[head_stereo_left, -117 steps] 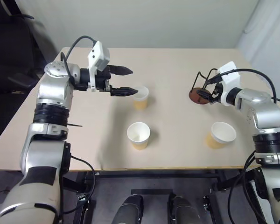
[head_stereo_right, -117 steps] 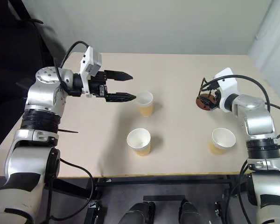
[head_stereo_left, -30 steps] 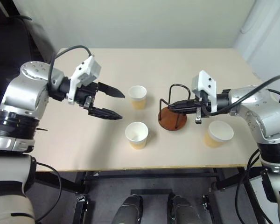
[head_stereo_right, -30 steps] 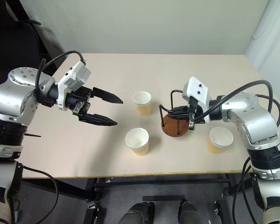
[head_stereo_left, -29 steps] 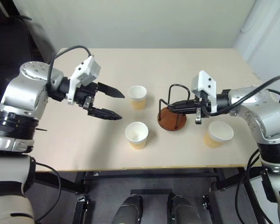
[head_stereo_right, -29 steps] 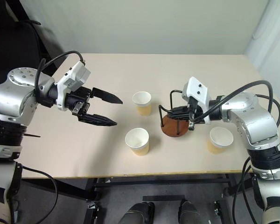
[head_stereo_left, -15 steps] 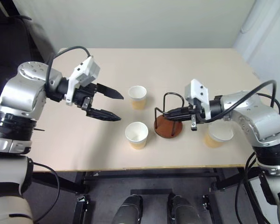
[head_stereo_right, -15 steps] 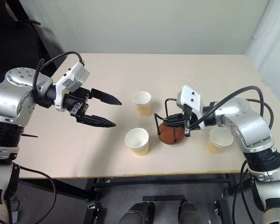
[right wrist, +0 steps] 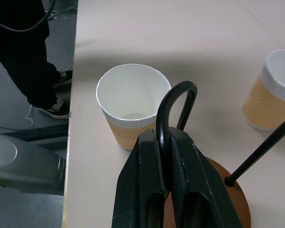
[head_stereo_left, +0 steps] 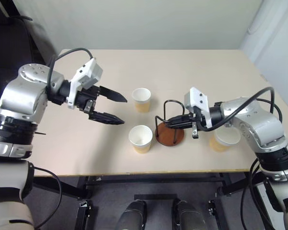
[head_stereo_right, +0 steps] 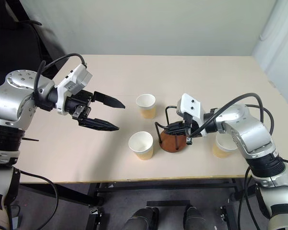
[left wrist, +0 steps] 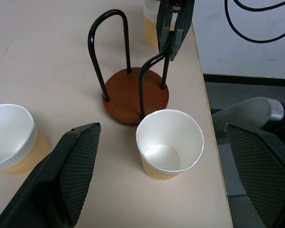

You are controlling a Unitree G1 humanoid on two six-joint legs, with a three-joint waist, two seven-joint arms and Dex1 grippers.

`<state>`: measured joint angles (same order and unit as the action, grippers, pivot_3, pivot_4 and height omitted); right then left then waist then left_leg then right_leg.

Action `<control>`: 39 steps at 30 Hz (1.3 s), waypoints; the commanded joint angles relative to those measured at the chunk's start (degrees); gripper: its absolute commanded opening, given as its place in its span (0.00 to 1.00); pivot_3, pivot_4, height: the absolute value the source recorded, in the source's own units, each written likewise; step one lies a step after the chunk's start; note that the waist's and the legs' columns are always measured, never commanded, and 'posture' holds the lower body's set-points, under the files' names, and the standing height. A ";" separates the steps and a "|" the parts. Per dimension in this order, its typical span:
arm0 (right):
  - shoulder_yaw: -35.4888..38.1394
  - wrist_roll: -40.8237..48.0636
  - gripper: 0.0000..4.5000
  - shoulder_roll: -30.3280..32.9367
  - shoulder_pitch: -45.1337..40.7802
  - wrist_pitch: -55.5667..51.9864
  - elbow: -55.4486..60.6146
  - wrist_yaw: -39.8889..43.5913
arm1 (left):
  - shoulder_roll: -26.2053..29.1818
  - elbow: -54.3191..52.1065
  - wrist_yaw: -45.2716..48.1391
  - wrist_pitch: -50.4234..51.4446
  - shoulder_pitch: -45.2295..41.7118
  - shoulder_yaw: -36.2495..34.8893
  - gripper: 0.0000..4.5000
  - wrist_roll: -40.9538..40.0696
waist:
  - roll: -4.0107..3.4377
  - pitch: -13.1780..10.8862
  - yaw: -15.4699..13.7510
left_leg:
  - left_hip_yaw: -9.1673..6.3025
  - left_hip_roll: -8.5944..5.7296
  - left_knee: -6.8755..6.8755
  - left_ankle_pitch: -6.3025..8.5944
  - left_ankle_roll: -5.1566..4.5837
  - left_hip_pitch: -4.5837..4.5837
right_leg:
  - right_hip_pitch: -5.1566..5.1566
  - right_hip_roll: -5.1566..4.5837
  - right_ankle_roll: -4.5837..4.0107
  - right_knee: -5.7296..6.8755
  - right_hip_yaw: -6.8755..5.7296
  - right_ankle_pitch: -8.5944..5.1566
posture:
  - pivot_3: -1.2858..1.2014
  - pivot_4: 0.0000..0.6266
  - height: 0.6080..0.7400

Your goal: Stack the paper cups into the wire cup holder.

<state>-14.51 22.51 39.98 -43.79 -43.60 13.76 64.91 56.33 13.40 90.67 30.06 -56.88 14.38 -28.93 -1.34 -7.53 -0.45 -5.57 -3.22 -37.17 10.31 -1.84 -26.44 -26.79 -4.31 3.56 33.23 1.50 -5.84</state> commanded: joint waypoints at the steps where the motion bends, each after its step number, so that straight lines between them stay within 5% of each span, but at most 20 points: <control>1: 0.54 -0.59 0.00 -0.13 -1.48 2.15 -0.06 0.10 | 0.77 -1.91 1.83 0.22 -0.37 -2.05 1.00 -0.46 | 0.00 0.00 0.00 | 0.00 0.00 0.00 0.00 0.00 0.00 | 0.00 0.00 0.00 0.00 0.00 0.00 | 0.52 0.24 1.00; 26: -0.80 -5.71 0.00 -0.19 -1.06 7.16 -5.95 1.79 | 0.60 -1.70 1.83 0.25 -0.56 -2.21 1.00 -0.12 | 0.00 0.00 0.02 | -0.01 0.00 0.02 0.03 0.04 0.00 | -0.01 0.00 -0.04 0.00 0.00 -0.02 | 0.52 0.24 1.00; 39: -1.72 -8.66 0.94 0.96 -0.37 8.80 -7.63 1.90 | 0.48 -1.67 1.83 0.75 -0.97 -1.80 1.00 -0.23 | 0.00 0.00 0.02 | -0.01 0.01 0.03 0.05 0.06 0.00 | -0.01 0.00 -0.04 0.00 0.00 -0.02 | 0.52 0.24 1.00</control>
<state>-16.74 14.62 40.20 -43.89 -36.28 5.68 66.69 56.32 13.37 90.71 30.51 -56.85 14.37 -28.92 -1.34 -7.53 -0.43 -5.57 -3.22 -37.14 10.36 -1.78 -26.44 -26.80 -4.31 3.52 33.23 1.50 -5.86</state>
